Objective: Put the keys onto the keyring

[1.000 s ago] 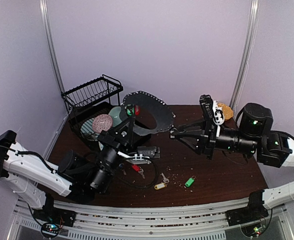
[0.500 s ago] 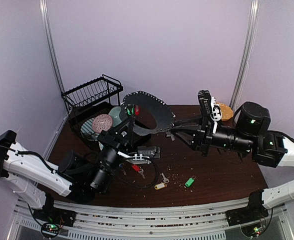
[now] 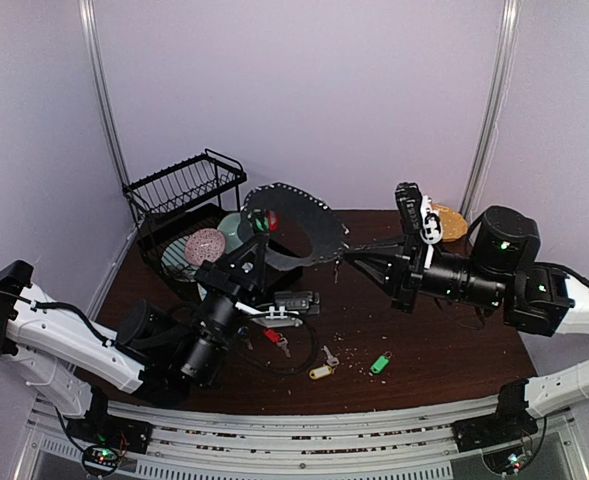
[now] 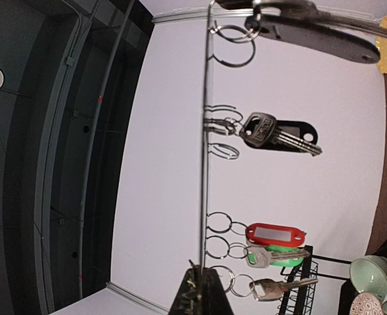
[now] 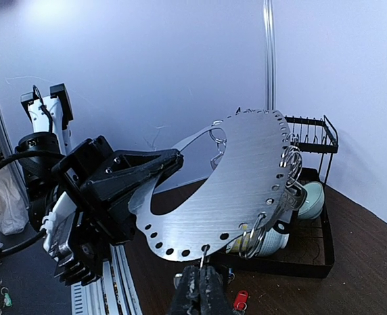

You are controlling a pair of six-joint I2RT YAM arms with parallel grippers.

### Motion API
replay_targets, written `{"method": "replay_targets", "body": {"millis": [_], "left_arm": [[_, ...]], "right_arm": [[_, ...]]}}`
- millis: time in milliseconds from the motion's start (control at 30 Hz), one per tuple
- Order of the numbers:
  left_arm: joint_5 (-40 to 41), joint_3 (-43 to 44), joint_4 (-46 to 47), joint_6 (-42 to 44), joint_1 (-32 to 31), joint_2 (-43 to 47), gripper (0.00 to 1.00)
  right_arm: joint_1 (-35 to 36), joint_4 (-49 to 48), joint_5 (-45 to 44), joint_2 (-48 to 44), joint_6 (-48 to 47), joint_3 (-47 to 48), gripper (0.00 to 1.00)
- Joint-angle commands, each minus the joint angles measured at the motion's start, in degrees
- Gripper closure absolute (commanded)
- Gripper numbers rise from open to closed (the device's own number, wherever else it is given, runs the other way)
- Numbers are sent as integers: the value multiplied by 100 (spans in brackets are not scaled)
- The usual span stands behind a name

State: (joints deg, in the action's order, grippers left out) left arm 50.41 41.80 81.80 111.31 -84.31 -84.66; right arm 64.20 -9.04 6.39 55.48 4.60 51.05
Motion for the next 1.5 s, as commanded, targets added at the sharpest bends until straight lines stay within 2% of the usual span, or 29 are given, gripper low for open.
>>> {"method": "replay_targets", "body": {"millis": [0,133,367,500,733,933,1133,1300,1467], "left_arm": [[-75,118,363,-60,-6,130,100],[-156,23,365,83,-6,153,100],[-455,-131,623,864,-6,150,100],[-612,-157,858,1191,-6,67,100],[-712,-159,1311,1817,-6,-283,100],[-719,-128,1176,1815,-6,-349,100],[-719,-213,1008,1697,-6,-366,100],[-667,-322,851,1492,-4,-271,100],[-653,-333,876,1524,-6,-339,100]], "right_arm": [[-17,58,-195,-91,-30,-30,100],[-15,402,-157,-91,-182,152,100],[0,2636,-601,489,-859,1284,100],[36,3420,-814,826,-1125,1760,100],[224,4219,-896,1263,-1639,2208,100],[511,4732,-968,1694,-2126,2653,100],[590,4533,-1091,1690,-2224,2730,100],[514,3770,-1808,1150,-1961,2378,100],[492,3659,-1847,1096,-1808,2462,100]]}}
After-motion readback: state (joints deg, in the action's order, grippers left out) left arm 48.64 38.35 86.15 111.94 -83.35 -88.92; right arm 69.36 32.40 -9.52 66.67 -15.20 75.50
